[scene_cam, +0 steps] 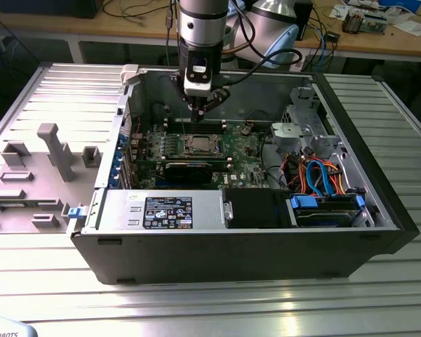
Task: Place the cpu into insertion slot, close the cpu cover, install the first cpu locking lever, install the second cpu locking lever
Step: 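Install the first cpu locking lever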
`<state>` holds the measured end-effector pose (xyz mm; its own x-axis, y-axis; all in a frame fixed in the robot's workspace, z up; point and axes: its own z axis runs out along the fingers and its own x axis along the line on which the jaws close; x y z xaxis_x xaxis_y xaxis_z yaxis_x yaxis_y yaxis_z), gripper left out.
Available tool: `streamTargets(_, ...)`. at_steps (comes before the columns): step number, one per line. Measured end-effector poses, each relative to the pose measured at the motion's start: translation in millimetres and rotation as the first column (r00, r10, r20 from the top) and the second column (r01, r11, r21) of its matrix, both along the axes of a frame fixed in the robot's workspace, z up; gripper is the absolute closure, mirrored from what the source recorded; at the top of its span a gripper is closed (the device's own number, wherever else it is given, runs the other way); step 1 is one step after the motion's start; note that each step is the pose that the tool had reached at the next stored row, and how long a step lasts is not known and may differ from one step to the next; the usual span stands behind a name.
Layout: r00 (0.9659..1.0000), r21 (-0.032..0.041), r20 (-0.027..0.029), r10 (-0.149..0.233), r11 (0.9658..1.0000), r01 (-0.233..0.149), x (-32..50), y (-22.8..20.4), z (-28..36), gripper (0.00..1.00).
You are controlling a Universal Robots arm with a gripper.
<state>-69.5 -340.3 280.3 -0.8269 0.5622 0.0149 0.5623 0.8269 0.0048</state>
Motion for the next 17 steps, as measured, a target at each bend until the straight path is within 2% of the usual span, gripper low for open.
streamTargets(8, 1.0, 0.0, 0.0, 0.006, 1.0, -0.006, 0.0, 0.0, 0.0, 0.89)
streamTargets(12, 0.9991, -0.0001, -0.0001, 0.043, 0.9991, -0.043, 0.0, -0.1, 0.1, 0.89)
streamTargets(13, 0.9981, -0.0001, 0.0, 0.062, 0.9981, -0.062, 0.0, 0.0, 0.0, 0.89)
streamTargets(14, 0.9958, 0.0, 0.0, 0.092, 0.9958, -0.092, 0.0, 0.0, 0.0, 0.89)
streamTargets(16, 0.992, 0.0, 0.0, 0.126, 0.992, -0.126, 0.0, 0.0, -0.1, 0.89)
streamTargets(17, 0.9874, 0.0, 0.0, 0.158, 0.9874, -0.158, 0.0, 0.0, -0.1, 0.89)
